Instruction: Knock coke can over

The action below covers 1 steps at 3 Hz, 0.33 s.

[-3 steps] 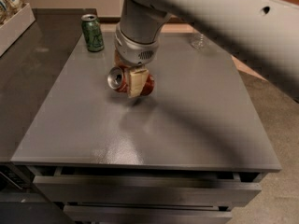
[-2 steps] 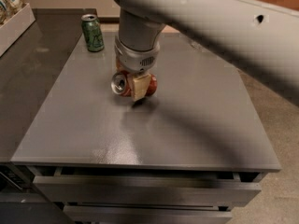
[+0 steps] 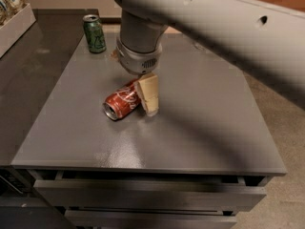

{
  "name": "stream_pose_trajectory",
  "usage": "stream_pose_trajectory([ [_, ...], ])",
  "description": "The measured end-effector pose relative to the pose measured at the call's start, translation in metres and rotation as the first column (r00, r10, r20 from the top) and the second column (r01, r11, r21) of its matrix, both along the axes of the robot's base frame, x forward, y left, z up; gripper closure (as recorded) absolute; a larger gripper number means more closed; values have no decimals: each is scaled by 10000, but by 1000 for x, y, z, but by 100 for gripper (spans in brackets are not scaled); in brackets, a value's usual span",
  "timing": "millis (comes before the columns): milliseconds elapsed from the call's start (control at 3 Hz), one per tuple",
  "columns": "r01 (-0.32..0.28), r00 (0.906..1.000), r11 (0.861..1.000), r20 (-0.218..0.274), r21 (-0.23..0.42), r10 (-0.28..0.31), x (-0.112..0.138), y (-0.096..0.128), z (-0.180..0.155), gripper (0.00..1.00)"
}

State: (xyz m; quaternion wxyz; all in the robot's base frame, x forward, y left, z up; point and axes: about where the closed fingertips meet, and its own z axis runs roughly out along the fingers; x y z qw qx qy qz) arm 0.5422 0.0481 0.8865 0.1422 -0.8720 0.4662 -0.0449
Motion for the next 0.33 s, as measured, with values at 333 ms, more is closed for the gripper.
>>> stream_pose_trajectory([
  [333,0,10000,10000,0,0,0,0,0,0,0],
])
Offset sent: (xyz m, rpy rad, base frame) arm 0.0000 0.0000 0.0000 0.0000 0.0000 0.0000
